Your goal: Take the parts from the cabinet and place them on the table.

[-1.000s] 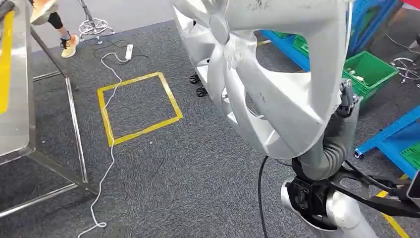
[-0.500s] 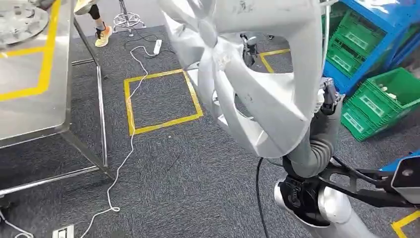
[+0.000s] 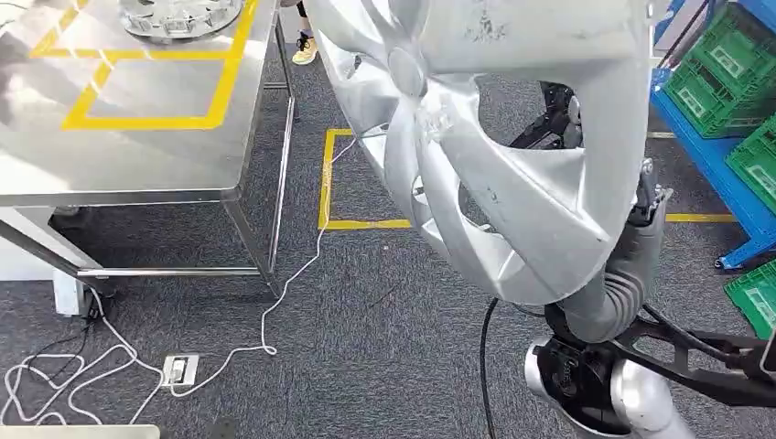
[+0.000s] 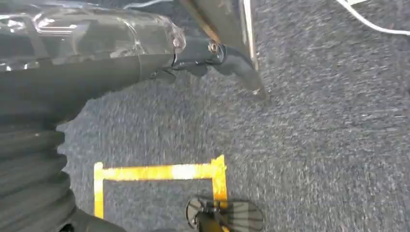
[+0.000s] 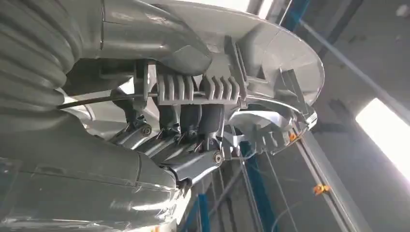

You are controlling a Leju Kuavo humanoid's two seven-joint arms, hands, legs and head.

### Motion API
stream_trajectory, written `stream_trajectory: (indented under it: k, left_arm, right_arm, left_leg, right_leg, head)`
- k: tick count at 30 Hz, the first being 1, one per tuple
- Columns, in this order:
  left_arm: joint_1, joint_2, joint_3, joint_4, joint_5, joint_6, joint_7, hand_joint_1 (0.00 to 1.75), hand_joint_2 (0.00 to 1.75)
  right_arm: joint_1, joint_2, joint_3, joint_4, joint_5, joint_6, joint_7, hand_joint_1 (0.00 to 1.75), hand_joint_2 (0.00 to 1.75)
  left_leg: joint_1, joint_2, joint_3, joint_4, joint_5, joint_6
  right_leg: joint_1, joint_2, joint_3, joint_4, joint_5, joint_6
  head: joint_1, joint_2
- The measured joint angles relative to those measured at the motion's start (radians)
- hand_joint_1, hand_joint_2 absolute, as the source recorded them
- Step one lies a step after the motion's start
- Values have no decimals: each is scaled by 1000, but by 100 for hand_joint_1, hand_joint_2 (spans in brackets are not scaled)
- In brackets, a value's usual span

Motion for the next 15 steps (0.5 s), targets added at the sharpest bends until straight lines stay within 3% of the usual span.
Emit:
stream_trajectory:
  k: [2,3,4,5,6,7,8,9,10,12,13,14,15]
  left_arm:
    - [6,-1,0,0,0,-2,0,0,175]
    - [9,0,0,0,0,-2,0,0,175]
    - [11,2,0,0,0,-2,0,0,175]
    - [11,2,-1,0,0,-3,1,0,175]
    - [9,3,-1,0,-1,-5,1,0,175]
    - [6,3,-2,0,-2,-6,1,0,175]
    - [6,3,-2,0,-3,-7,3,0,175]
    - [7,3,-2,0,-4,-7,3,0,175]
    - [9,2,-2,0,-5,-7,3,0,175]
    - [10,4,-3,0,-8,-7,5,0,175]
    - [9,4,-3,0,-9,-7,5,0,175]
    - [7,-1,-3,-2,-11,-8,5,0,175]
    - [7,-1,-3,-1,-12,-6,7,0,175]
  right_arm:
    - [-1,0,0,0,0,1,1,175,175]
    - [-1,0,0,0,0,1,1,175,175]
    - [-2,1,0,0,0,1,1,175,175]
    - [1,1,1,1,0,1,4,175,175]
    - [-2,1,1,-2,0,2,4,175,175]
    - [-1,1,1,-2,0,2,5,175,175]
    - [2,1,1,-2,0,2,6,175,175]
    - [2,1,2,-2,0,2,8,175,175]
    - [3,1,2,-1,0,2,10,175,175]
    - [3,1,3,2,0,2,11,175,175]
    - [2,1,3,1,0,3,11,175,175]
    - [2,2,3,1,0,4,11,175,175]
    - [2,1,4,2,0,6,11,175,175]
  left_leg:
    - [8,-22,-3,-9,8,-12]
    - [4,-36,-2,-17,15,-21]
    - [-3,21,-4,-4,2,-14]
    - [-13,101,-15,14,-21,-21]
    - [-8,118,-39,65,-59,-27]
    - [-1,120,-72,138,-98,-34]
    - [7,120,-100,203,-123,-40]
    - [12,121,-112,230,-124,-46]
    - [18,123,-102,216,-105,-54]
    - [29,150,-26,83,-29,-72]
    - [33,204,17,3,-11,-83]
    - [21,248,19,11,-31,-75]
    - [21,233,15,7,-28,-51]
  right_leg:
    - [5,-16,5,-3,2,-5]
    - [4,-28,14,-25,13,-9]
    - [-7,-48,27,-55,30,1]
    - [-3,-54,35,-73,37,1]
    - [-3,-69,35,-76,39,0]
    - [-4,-84,34,-73,39,0]
    - [-6,-102,34,-71,35,3]
    - [-9,-118,34,-69,33,6]
    - [-13,-132,34,-65,29,11]
    - [-23,-157,34,-49,16,26]
    - [-26,-169,33,-33,5,36]
    - [-20,-174,28,-25,-5,47]
    - [-18,-182,30,-14,-12,51]
  head:
    - [8,0]
    - [10,0]
    - [7,0]
    - [-3,0]
    - [-7,0]
    - [-11,0]
    - [-16,0]
    - [-20,0]
    - [-24,0]
    - [-30,0]
    - [-35,0]
    - [-47,0]
    - [-41,0]
